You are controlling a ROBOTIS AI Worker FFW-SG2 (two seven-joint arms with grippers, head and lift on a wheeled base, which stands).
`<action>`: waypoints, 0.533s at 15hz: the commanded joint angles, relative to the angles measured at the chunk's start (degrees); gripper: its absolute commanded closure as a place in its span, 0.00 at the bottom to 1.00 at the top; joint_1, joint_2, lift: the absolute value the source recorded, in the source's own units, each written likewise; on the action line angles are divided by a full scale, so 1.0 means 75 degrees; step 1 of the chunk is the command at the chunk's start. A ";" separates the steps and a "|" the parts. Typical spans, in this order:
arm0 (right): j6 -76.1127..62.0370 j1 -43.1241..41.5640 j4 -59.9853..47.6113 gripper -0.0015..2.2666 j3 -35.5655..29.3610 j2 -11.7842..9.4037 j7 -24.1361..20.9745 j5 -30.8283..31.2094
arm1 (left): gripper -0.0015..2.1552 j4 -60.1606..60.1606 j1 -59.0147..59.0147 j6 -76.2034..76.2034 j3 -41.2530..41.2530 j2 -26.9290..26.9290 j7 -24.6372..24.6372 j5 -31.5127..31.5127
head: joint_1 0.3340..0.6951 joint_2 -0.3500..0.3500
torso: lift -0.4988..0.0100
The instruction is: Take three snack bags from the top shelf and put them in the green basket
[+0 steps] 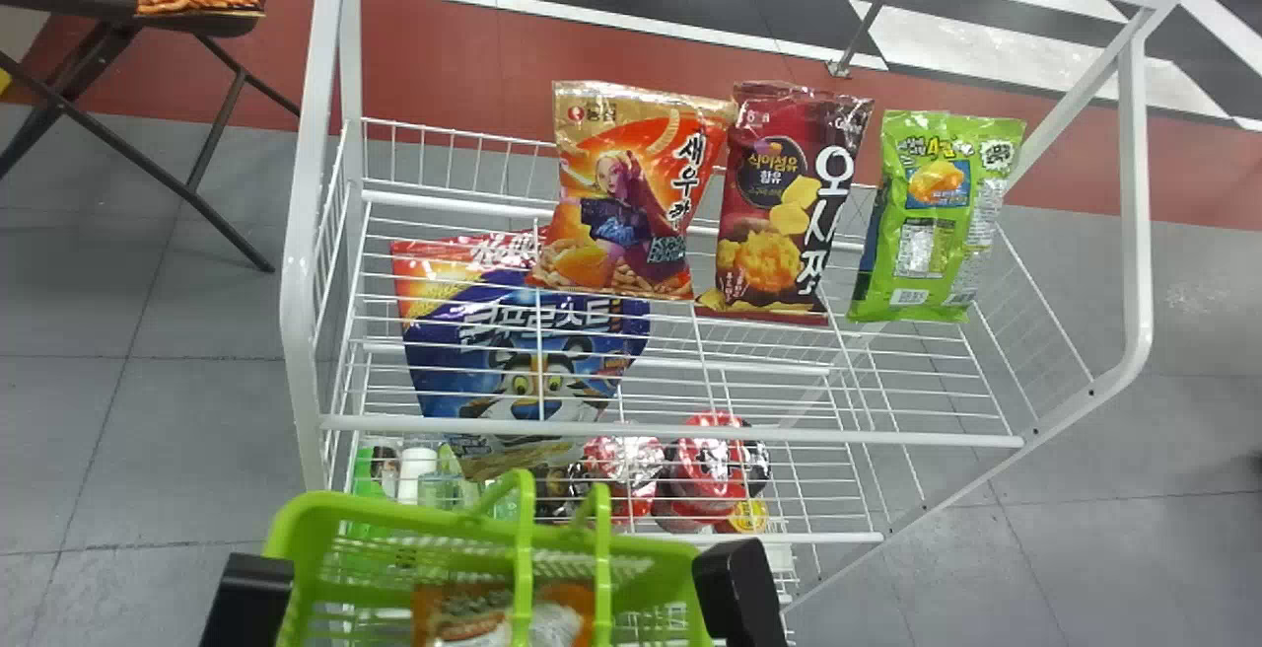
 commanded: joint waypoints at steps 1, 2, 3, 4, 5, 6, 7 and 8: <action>-0.0472 0.0063 -0.0060 0.00 -0.0237 -0.0003 -0.0101 -0.0030 | 0.49 -0.0009 0.0022 0.0000 0.0068 0.0016 -0.0007 0.0000 | 1.00 0.00 | 0.92; -0.0683 0.0098 -0.0130 0.01 -0.0472 0.0009 -0.0089 -0.0124 | 0.49 0.0003 0.0022 0.0000 0.0091 0.0016 -0.0018 0.0000 | 1.00 0.00 | 0.92; -0.1175 0.0180 -0.0142 0.02 -0.0753 0.0009 -0.0066 -0.0405 | 0.49 0.0015 -0.0002 0.0000 0.0091 0.0004 -0.0030 0.0000 | 1.00 0.00 | 0.92; -0.2042 0.0297 -0.0142 0.03 -0.1128 0.0056 0.0005 -0.0851 | 0.49 0.0027 -0.0025 0.0000 0.0091 0.0004 -0.0018 0.0000 | 1.00 0.00 | 0.92; -0.2886 0.0367 -0.0118 0.03 -0.1421 0.0149 0.0075 -0.1214 | 0.49 0.0027 -0.0049 0.0000 0.0091 0.0004 -0.0018 0.0000 | 1.00 0.00 | 0.92; -0.3800 0.0403 -0.0060 0.03 -0.1667 0.0243 0.0087 -0.1530 | 0.49 0.0050 -0.0084 0.0024 0.0091 -0.0007 -0.0007 0.0012 | 1.00 0.00 | 0.92; -0.4761 0.0379 0.0046 0.03 -0.1831 0.0360 0.0075 -0.1741 | 0.49 0.0050 -0.0107 0.0071 0.0056 0.0004 0.0005 0.0012 | 1.00 0.00 | 0.92; -0.5417 0.0297 0.0093 0.03 -0.1925 0.0466 0.0063 -0.1835 | 0.49 0.0050 -0.0107 0.0071 0.0033 0.0004 -0.0007 0.0012 | 1.00 0.00 | 0.92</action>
